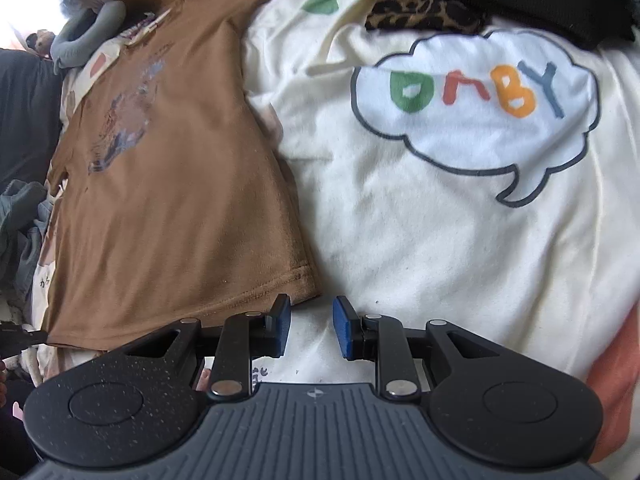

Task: Fold clothes

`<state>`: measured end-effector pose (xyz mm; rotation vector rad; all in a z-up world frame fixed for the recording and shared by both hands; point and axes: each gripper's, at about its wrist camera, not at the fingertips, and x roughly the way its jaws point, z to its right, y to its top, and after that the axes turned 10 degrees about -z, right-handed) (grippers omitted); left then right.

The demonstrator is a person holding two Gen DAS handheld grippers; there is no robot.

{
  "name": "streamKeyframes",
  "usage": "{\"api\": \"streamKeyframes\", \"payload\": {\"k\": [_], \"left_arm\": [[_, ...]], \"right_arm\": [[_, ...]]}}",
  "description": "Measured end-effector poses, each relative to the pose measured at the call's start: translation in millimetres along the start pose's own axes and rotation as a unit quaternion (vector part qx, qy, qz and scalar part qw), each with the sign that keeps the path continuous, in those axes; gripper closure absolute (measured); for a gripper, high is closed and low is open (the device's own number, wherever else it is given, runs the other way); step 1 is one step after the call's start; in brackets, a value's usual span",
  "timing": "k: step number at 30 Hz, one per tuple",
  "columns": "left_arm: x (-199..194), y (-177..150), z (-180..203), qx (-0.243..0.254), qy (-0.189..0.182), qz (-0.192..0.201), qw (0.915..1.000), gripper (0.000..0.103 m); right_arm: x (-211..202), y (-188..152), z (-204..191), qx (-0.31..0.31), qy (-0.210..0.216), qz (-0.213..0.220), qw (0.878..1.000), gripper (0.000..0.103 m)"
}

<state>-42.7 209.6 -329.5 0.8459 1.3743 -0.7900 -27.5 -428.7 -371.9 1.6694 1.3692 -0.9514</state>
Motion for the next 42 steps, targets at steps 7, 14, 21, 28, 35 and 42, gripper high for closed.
{"api": "streamKeyframes", "payload": {"k": [7,14,21,28,35,42], "left_arm": [[0.0,1.0,-7.8,0.006,0.0,-0.001,1.0,0.096],[-0.4,-0.1,-4.6,0.005,0.005,-0.003,1.0,0.096],[-1.9,-0.3,-3.2,0.004,0.006,-0.003,1.0,0.096],[-7.6,0.9,-4.6,0.004,0.002,0.002,1.0,0.096],[-21.4,2.0,-6.4,0.01,-0.008,0.011,0.9999,0.096],[-65.4,8.9,-8.8,0.041,-0.035,0.027,0.9982,0.097]], "right_arm": [[-13.1,-3.9,1.1,0.005,-0.001,0.03,1.0,0.073],[-0.2,6.2,3.8,-0.005,0.003,0.016,1.0,0.073],[19.7,22.2,1.8,-0.005,0.012,-0.003,1.0,0.073],[30.9,36.8,4.9,0.02,0.02,-0.048,0.998,0.076],[23.1,45.5,-0.1,0.03,0.015,-0.08,0.996,0.099],[-22.9,55.0,-24.3,0.008,0.021,-0.076,0.997,0.1]]}}
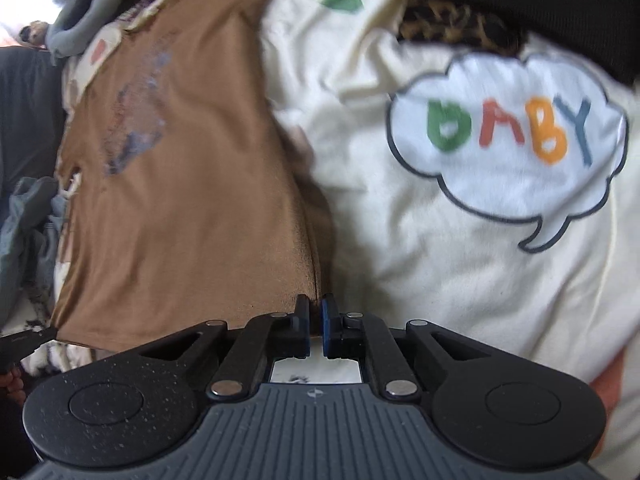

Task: Fold clothes

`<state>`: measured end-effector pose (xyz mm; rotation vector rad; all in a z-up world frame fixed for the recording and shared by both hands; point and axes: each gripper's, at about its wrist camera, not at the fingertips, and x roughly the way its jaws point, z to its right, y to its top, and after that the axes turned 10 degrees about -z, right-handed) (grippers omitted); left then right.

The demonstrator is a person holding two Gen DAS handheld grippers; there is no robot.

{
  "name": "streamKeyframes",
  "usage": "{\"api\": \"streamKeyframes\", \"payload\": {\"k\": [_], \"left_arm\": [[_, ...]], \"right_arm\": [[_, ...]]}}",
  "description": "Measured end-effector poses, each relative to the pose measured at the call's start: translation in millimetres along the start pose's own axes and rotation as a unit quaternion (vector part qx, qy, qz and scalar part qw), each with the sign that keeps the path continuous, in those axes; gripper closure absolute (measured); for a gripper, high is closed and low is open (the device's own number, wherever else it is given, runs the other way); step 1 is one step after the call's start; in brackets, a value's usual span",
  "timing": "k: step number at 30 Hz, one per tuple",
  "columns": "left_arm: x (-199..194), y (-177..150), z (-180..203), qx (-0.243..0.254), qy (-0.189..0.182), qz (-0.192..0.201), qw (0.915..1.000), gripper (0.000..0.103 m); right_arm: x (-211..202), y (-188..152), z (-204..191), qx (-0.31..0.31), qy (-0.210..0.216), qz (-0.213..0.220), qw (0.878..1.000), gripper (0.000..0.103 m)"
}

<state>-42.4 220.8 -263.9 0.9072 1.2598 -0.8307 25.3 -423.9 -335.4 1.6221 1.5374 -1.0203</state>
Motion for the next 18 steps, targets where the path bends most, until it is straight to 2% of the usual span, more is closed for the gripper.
{"api": "streamKeyframes", "payload": {"k": [9,18], "left_arm": [[-72.7,26.0,2.2,0.017,-0.045,0.05,0.9976,0.097],[-144.0,61.8,11.6,0.027,-0.081,0.125,0.9884,0.098]], "right_arm": [[-75.7,22.1,-45.8,-0.029,0.044,0.049,0.997,0.1],[-148.7,63.7,-92.4,-0.051,0.103,0.106,0.988,0.1]]}}
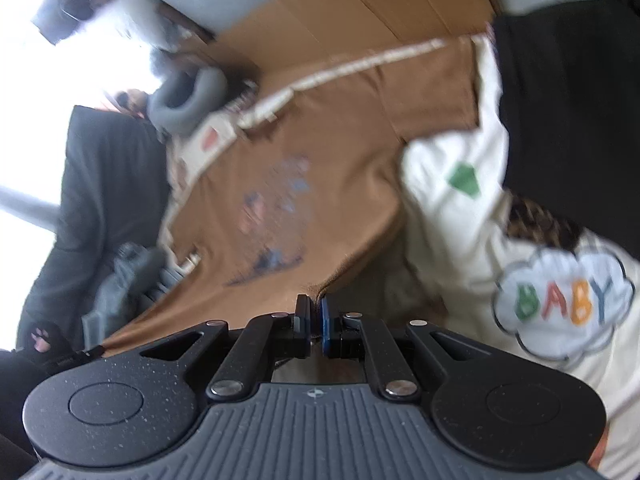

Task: Fold clothes

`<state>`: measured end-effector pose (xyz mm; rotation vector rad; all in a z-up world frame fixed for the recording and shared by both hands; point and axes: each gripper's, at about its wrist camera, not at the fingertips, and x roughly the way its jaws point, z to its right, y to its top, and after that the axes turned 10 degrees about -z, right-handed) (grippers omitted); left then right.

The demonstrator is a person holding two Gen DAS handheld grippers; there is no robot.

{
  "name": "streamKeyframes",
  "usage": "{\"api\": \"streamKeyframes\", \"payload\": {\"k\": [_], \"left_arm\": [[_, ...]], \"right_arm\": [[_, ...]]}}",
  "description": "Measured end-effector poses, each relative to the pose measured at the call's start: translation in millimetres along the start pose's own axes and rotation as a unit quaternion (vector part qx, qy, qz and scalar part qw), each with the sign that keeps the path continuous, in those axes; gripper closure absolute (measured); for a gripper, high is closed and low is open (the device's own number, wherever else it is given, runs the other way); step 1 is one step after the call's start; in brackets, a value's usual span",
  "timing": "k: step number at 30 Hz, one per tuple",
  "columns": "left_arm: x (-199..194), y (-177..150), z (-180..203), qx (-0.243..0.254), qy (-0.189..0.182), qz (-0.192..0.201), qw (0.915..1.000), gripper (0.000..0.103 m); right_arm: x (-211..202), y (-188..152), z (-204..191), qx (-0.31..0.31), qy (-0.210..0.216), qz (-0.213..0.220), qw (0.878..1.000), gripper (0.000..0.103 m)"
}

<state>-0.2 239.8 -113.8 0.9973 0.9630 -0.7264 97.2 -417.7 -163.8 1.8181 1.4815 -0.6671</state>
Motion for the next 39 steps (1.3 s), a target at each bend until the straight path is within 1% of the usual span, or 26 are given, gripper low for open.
{"api": "streamKeyframes", "payload": {"k": [1,8,14,16,20,24,32,39], "left_arm": [[-5.1,5.3,1.5,0.0,-0.002,0.009,1.0,0.098],[-25.8,27.6,8.5,-0.001,-0.019,0.035,0.9992,0.098],[-43.5,46.5,14.4,-0.003,-0.033,0.056,0.9979,0.098],[-46.5,44.4,12.3,-0.006,-0.035,0.056,0.9978,0.098],[-43.8,30.5,2.5,-0.02,-0.031,0.037,0.9986,0.098],[-29.9,9.1,-9.9,-0.032,-0.023,0.011,0.9991,0.098],[16.4,-28.9,-29.8,-0.055,-0.005,-0.044,0.9975,0.098],[52.6,-58.3,-48.7,-0.07,0.012,-0.092,0.9933,0.098]], "right_arm": [[-3.6,5.6,-6.8,-0.005,0.002,0.005,1.0,0.1],[-26.0,34.7,-45.8,-0.031,0.013,0.03,0.999,0.1],[-42.2,47.4,-59.4,-0.035,0.012,0.047,0.998,0.1],[-45.6,45.5,-57.9,-0.034,0.008,0.047,0.998,0.1],[-46.6,34.1,-47.5,-0.021,-0.003,0.034,0.999,0.1],[-37.3,16.6,-29.5,0.0,-0.02,0.009,1.0,0.1],[2.8,-21.4,9.3,0.032,-0.05,-0.044,0.997,0.1],[36.6,-53.5,43.2,0.065,-0.076,-0.086,0.991,0.1]]}}
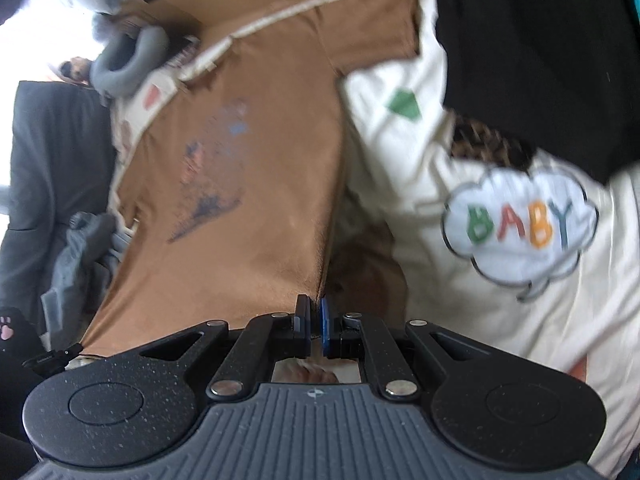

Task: Fold clothes

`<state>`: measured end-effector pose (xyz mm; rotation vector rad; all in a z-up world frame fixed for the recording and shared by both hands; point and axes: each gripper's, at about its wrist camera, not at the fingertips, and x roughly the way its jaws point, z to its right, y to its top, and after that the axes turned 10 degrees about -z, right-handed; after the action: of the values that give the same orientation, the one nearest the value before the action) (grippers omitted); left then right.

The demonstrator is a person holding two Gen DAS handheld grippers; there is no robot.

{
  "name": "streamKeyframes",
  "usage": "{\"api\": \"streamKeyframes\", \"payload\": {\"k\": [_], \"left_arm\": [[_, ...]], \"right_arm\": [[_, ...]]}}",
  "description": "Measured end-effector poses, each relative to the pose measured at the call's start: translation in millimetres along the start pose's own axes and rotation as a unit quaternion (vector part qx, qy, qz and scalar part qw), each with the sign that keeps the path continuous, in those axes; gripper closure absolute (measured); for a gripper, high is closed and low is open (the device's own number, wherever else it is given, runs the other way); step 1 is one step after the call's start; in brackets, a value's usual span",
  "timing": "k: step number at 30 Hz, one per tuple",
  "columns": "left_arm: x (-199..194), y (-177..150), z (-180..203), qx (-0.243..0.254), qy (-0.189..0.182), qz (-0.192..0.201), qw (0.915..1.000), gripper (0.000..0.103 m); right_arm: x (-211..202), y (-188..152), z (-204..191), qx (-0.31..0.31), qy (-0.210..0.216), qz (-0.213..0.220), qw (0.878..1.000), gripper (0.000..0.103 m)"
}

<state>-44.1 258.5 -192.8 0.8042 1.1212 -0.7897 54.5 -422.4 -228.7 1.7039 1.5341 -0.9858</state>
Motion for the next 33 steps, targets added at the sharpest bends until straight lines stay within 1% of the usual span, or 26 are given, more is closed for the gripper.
{"api": "streamKeyframes", "payload": {"k": [8,16,20,24,31,33], "left_arm": [[45.5,-9.3,-13.9,-0.011,0.019,-0.045,0.9987,0.098],[97.3,-10.4,-24.3,-0.021,0.047,-0.088,0.9948,0.099],[116.7,-13.1,-28.9,-0.027,0.058,-0.102,0.9928,0.098],[133.2,-16.0,-32.8,-0.031,0.068,-0.112,0.9909,0.098],[146.6,-22.1,-37.8,-0.035,0.076,-0.115,0.9899,0.098],[148.4,-23.7,-38.3,-0.039,0.08,-0.117,0.9892,0.095]], "right_arm": [[49.9,-11.2,31.3,0.038,-0.034,-0.046,0.998,0.1],[105.1,-18.7,56.3,0.071,-0.064,-0.085,0.992,0.1],[125.0,-21.5,68.4,0.087,-0.071,-0.094,0.989,0.1],[135.6,-21.9,75.1,0.095,-0.076,-0.098,0.988,0.1],[147.8,-25.6,78.4,0.1,-0.086,-0.098,0.986,0.1],[148.9,-27.3,78.5,0.104,-0.087,-0.093,0.986,0.099]]}}
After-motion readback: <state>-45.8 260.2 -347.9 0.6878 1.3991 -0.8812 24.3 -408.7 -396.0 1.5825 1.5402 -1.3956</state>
